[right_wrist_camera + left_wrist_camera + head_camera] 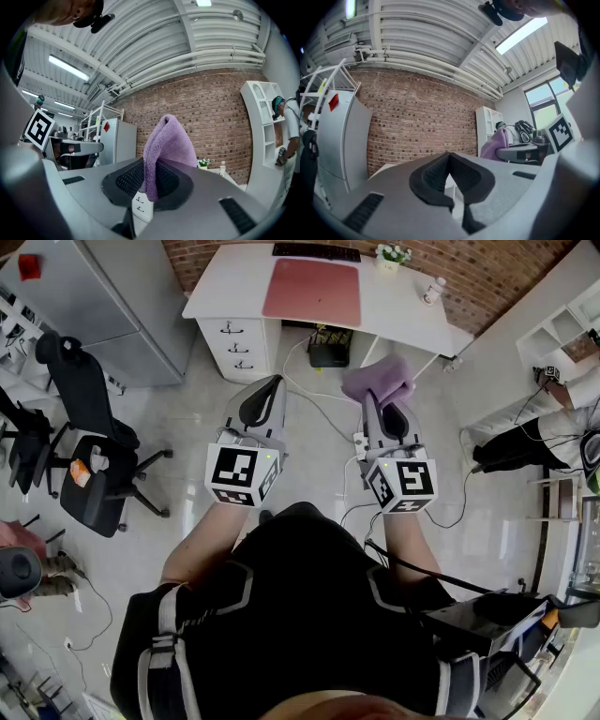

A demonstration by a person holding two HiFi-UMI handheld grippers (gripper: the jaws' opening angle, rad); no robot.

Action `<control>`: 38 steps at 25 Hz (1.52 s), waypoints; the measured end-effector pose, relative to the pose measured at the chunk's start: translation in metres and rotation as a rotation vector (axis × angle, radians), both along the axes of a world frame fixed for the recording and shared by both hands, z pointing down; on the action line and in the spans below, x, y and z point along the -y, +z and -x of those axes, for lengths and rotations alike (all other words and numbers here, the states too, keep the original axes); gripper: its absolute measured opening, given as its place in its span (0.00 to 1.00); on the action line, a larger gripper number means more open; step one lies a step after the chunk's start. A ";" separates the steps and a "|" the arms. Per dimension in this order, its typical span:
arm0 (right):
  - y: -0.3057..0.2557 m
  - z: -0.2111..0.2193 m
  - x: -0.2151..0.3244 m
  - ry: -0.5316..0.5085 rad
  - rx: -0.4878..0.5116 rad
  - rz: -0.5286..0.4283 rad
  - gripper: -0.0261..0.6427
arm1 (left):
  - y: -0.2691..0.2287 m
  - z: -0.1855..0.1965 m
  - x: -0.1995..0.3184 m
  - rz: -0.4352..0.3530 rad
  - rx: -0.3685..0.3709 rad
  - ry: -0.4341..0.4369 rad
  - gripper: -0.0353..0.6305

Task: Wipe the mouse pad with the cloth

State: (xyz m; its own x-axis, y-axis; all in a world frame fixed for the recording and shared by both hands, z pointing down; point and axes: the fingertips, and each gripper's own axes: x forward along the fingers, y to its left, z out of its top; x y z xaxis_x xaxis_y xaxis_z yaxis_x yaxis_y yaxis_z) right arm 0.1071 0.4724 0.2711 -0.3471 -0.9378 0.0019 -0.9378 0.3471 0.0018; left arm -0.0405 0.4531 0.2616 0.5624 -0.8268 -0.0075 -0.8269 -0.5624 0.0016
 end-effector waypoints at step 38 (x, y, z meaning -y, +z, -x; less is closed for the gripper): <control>0.010 0.047 0.026 0.041 -0.001 -0.011 0.13 | 0.032 0.052 0.030 0.074 -0.056 0.070 0.06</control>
State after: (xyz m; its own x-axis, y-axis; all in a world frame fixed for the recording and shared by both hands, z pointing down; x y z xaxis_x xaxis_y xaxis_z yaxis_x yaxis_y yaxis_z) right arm 0.0599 0.4469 0.2816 -0.3083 -0.9513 -0.0079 -0.9513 0.3082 0.0063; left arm -0.0923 0.4227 0.2933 0.6190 -0.7852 0.0191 -0.7831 -0.6152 0.0909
